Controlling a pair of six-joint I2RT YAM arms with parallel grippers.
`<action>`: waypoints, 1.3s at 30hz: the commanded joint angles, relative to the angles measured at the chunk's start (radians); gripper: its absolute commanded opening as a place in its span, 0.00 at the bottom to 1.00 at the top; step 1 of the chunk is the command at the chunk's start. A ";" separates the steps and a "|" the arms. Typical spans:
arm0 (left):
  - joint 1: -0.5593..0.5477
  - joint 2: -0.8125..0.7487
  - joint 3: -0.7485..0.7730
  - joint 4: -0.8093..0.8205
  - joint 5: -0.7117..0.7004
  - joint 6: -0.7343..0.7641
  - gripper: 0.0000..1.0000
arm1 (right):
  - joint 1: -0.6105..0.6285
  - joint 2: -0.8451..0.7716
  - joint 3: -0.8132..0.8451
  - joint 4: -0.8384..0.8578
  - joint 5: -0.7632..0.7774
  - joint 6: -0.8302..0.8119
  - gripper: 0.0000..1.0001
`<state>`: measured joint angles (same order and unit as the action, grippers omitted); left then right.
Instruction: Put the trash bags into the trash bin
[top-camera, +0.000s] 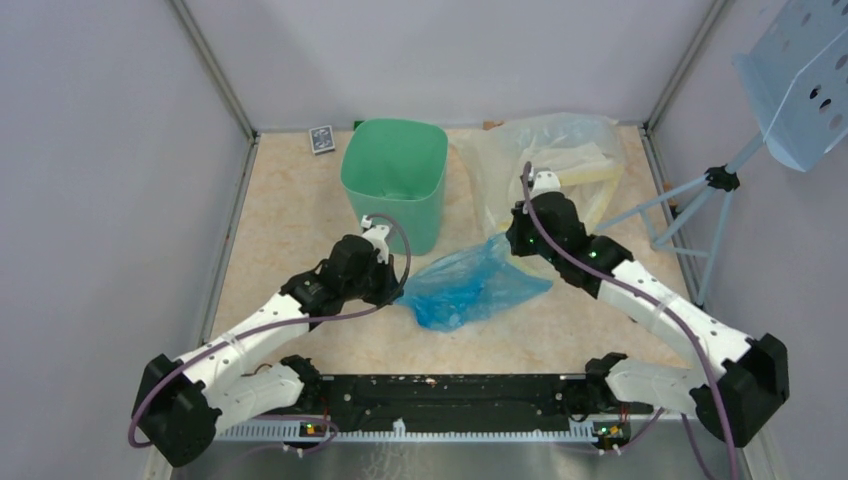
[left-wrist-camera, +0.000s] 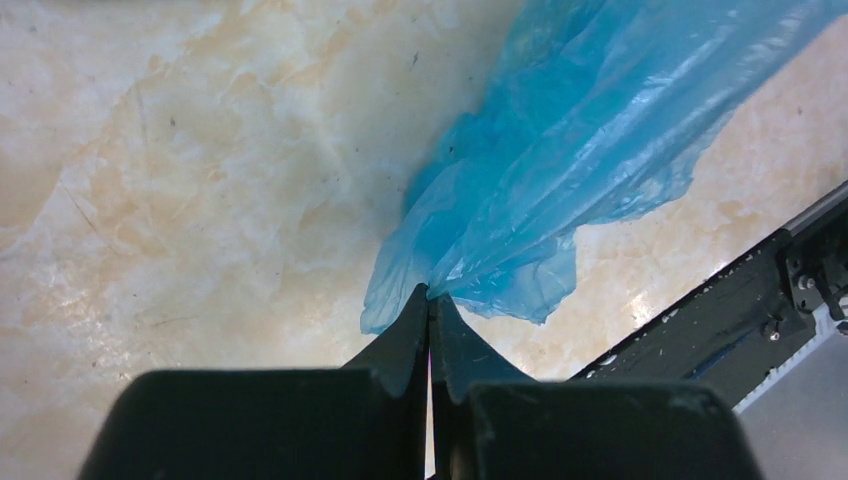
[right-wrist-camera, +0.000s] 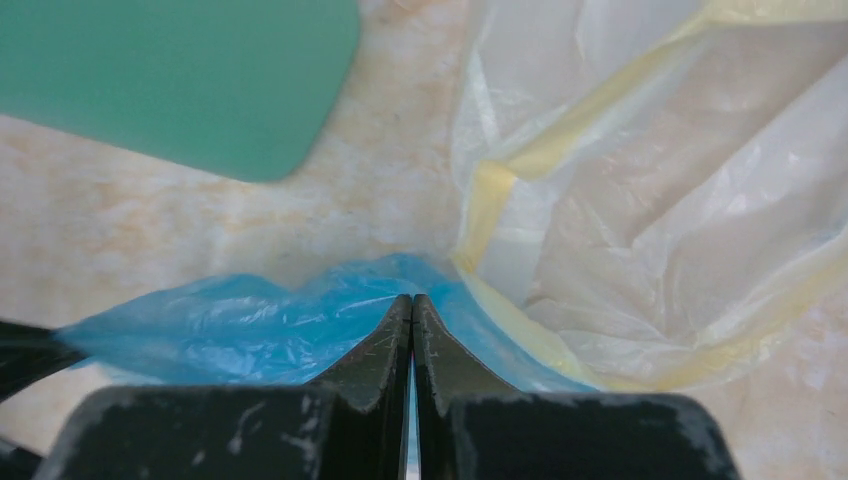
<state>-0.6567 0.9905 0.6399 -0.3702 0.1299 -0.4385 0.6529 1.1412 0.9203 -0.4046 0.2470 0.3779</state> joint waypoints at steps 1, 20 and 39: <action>-0.004 0.012 -0.024 0.010 -0.022 -0.021 0.00 | -0.003 -0.106 0.028 0.034 -0.151 0.027 0.00; -0.001 0.021 0.232 -0.073 -0.356 -0.009 0.04 | 0.102 -0.142 0.139 0.019 -0.770 0.023 0.00; 0.017 -0.085 0.207 -0.191 -0.449 -0.095 0.99 | 0.400 0.007 -0.049 0.182 -0.723 0.003 0.42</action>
<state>-0.6437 0.9947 0.8539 -0.5076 -0.3233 -0.4976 1.0370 1.1137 0.8757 -0.2138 -0.5423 0.4309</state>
